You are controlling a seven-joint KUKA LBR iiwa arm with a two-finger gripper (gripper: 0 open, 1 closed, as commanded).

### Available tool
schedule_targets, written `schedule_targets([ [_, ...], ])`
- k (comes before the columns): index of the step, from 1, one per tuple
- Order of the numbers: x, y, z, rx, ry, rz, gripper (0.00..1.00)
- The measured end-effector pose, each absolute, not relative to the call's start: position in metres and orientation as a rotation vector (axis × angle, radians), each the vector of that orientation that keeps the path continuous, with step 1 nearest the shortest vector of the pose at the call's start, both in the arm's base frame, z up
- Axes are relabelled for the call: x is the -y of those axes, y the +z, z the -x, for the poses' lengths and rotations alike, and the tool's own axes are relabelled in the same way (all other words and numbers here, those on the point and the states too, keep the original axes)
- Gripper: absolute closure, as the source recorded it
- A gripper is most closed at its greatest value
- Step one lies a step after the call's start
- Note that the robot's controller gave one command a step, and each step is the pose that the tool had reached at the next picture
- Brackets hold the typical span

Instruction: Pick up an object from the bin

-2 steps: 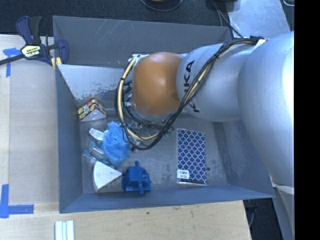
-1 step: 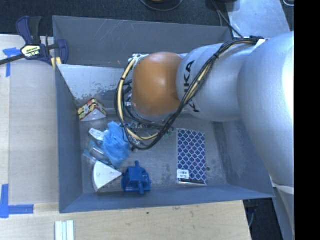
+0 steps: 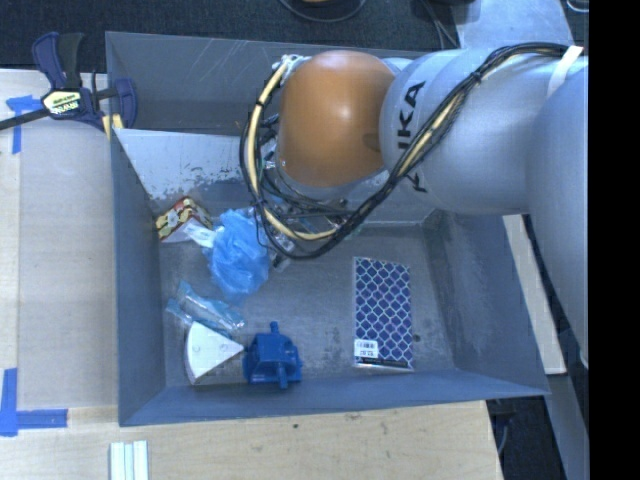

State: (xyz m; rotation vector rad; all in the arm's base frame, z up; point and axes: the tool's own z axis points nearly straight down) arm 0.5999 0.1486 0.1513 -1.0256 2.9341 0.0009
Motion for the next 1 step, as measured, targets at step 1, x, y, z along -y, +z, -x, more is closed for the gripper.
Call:
schedule_targets([
  [1, -0.1339, 0.1668, -0.6054, -2.934, 0.001, 1.038, 1.00],
])
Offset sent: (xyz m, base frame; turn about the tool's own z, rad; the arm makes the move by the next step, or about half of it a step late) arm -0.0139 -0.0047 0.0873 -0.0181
